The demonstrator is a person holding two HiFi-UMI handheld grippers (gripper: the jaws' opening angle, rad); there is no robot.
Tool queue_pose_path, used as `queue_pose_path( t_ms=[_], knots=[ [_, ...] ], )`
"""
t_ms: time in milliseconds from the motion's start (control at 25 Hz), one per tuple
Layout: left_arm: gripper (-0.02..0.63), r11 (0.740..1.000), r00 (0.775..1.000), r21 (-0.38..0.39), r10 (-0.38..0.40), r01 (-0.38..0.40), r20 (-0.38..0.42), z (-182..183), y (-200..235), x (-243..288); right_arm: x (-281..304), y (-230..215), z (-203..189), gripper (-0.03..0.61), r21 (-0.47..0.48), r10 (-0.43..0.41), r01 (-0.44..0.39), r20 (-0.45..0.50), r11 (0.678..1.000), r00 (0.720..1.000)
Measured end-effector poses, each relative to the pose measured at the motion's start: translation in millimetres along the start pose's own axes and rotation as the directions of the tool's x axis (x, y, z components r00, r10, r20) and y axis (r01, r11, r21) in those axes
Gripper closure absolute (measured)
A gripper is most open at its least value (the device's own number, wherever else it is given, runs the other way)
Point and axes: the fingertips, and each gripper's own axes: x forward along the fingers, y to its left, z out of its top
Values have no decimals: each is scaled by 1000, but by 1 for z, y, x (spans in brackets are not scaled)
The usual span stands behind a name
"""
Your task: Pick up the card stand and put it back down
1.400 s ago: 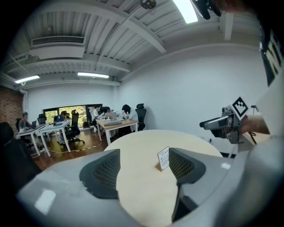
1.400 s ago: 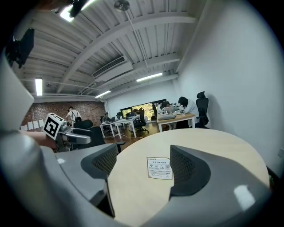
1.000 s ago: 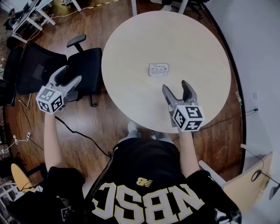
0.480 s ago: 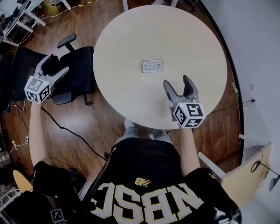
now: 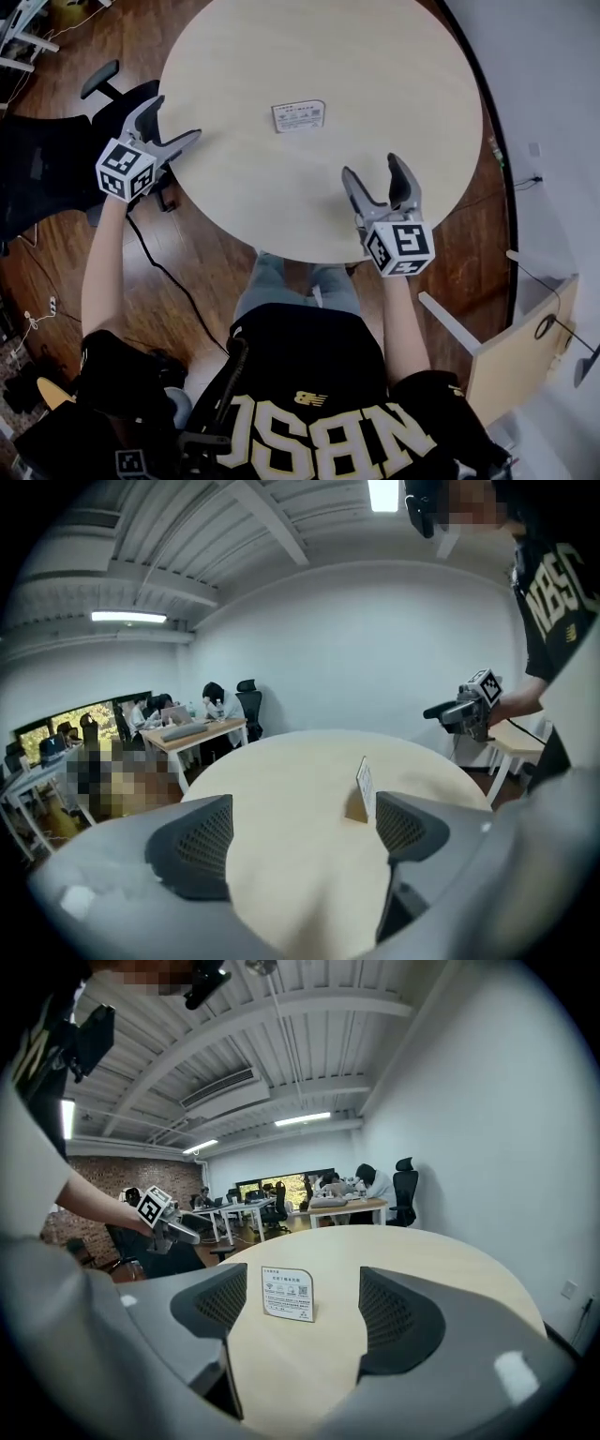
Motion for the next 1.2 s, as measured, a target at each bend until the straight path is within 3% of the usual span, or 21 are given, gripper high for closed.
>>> queue_pose_path(
  t_ms=[320,600,800,960,1000,1120,1200],
  knots=[
    [132,990,991,-54,-130,132,35,-13,-74,120,39,-16,-46,198,64,1,1,-35,998,999],
    [169,973,973,-72,-214,220,84,4,-130,191,45,-25,-44,198,88,10,-10,-6,996,1000],
    [193,967,972,-102,-227,232,61,-1,-150,223,41,-36,-48,198,84,-1,1,-9,996,1000],
    [294,964,974,-142,-216,223,61,-5,-155,228,40,-38,-57,198,91,-4,7,-29,996,1000],
    [334,964,975,-147,-214,221,59,-4,-156,227,39,-37,-56,198,94,-2,5,-27,996,1000],
    [556,967,975,-131,-217,221,40,-4,-158,223,41,-28,-49,201,81,21,-20,-14,996,1000],
    [594,965,972,-122,-232,234,33,-3,-163,219,42,-22,-45,202,77,34,-34,-4,997,999]
  ],
)
